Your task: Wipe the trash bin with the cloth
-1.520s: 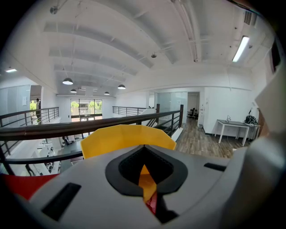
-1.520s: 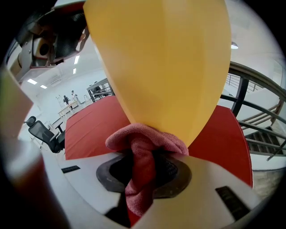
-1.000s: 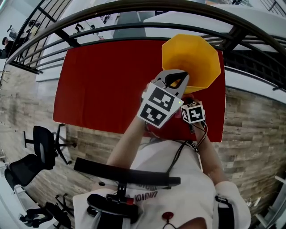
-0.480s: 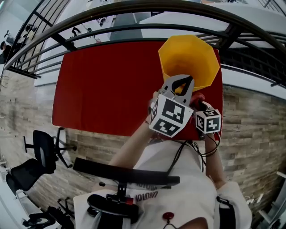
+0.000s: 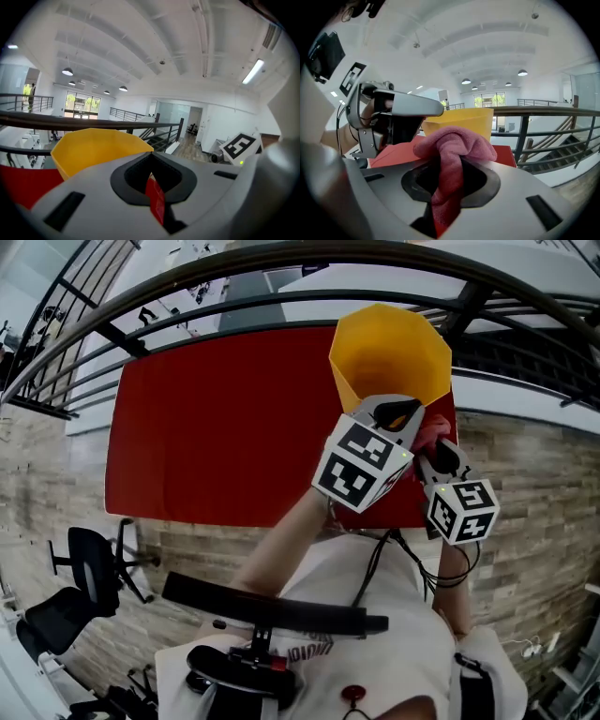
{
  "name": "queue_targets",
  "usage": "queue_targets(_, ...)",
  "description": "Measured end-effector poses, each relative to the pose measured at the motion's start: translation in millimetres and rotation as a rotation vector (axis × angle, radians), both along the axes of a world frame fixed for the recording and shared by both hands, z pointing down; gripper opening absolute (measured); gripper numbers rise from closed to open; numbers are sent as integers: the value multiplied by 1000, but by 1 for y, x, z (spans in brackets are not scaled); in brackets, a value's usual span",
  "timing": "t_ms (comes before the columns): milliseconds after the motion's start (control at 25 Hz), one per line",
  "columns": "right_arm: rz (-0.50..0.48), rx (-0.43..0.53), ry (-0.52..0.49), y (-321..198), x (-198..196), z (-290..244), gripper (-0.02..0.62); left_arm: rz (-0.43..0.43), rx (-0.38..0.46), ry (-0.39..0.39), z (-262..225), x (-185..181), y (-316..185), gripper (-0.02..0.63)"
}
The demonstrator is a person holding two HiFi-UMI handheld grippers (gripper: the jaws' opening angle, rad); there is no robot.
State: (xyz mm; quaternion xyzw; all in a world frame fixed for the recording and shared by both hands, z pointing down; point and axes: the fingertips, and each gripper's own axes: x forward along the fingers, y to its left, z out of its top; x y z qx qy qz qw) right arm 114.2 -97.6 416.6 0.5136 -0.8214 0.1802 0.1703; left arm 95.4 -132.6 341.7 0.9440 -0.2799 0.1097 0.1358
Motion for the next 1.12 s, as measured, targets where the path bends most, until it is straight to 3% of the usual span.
queue_targets(80, -10, 34, -4, 3, -4, -14, 100, -47, -4, 43, -13, -22, -8, 3)
queue_targets(160, -30, 64, -15, 4, -10, -28, 100, -88, 7, 29, -21, -46, -25, 3)
queue_targets(280, -69, 85, -31, 7, -26, -38, 100, -65, -23, 10, -15, -63, -42, 3)
queue_targets(520, -108, 83, -28, 0, -47, -32, 99, 17, -39, 32, 1, -53, -40, 3)
queue_targets(1120, -83, 60, 48, -15, -56, -7, 100, -1, -72, 177, -5, -58, -43, 3)
